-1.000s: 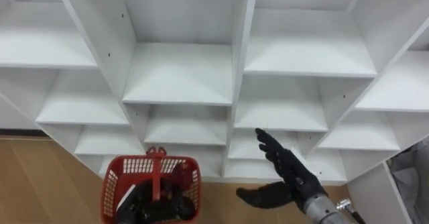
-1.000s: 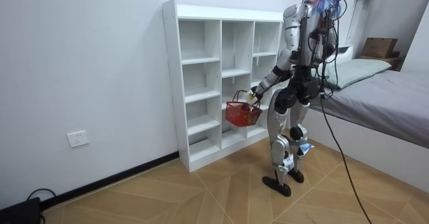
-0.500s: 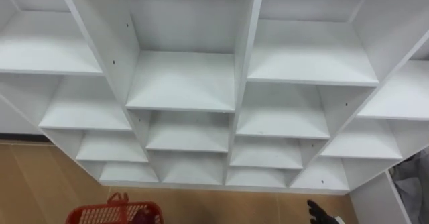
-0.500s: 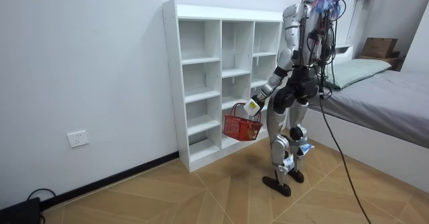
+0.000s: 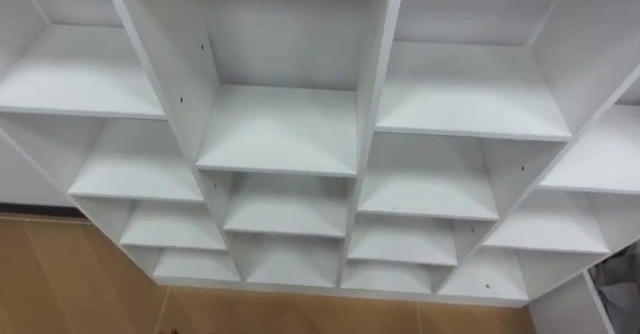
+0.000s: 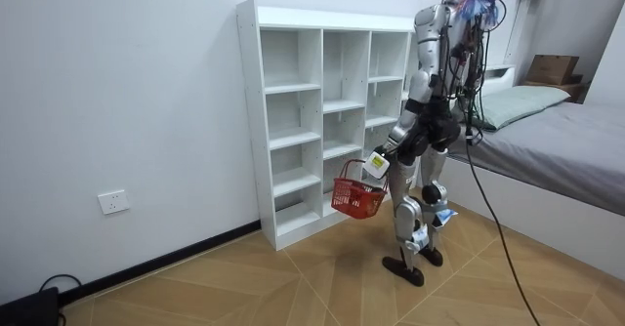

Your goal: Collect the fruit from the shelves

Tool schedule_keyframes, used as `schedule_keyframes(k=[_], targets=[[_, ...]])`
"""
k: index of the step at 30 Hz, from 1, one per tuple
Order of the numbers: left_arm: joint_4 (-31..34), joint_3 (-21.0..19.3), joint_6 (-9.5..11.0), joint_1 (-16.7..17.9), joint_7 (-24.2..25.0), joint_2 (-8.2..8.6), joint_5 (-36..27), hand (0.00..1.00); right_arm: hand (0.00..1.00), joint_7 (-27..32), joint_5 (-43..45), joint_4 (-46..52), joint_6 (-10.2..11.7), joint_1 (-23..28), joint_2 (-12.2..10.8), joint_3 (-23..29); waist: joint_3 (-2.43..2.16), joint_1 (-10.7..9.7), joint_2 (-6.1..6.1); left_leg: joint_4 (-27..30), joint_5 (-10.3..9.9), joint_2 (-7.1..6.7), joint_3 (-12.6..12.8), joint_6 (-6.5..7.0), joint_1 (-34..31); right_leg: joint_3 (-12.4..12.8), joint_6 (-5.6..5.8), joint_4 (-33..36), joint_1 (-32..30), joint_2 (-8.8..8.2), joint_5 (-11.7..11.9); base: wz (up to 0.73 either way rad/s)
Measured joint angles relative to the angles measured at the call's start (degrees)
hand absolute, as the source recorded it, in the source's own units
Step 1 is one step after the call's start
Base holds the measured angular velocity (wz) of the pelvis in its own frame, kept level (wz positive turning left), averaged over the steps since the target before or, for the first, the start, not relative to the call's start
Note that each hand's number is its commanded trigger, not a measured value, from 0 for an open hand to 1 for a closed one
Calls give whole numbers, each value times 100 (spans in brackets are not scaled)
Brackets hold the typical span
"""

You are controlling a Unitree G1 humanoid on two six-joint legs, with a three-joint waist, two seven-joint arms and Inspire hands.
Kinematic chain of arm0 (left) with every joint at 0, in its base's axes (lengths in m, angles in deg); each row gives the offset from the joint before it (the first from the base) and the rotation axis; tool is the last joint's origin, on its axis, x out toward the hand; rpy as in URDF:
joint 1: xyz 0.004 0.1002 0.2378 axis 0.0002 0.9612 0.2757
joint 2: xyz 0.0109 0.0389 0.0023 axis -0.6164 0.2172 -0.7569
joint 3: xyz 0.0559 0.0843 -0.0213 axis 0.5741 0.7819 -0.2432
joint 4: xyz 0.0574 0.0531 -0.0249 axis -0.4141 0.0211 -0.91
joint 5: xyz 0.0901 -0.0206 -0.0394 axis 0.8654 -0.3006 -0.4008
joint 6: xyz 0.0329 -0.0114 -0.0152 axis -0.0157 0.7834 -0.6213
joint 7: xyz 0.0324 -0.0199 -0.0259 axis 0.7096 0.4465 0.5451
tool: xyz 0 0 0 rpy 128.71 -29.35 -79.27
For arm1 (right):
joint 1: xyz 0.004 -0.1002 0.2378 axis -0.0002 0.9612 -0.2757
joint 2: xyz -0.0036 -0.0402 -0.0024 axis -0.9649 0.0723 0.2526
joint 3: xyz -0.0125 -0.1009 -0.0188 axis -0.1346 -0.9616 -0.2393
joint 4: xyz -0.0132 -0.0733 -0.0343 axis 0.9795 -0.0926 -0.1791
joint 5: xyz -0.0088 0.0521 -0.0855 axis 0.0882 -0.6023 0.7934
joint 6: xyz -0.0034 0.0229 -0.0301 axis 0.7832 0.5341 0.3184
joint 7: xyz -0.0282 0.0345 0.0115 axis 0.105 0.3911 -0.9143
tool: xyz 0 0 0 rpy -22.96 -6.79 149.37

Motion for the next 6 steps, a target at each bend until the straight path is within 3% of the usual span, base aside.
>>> schedule_keyframes(k=[6], targets=[[2,-44,-155,87,-98,18,0,100,0,95,6,-124,-92,-97,-33,6,0,-2,2,6,0,-2,-12,0,-2,-3,0,0,9,1,0,0]])
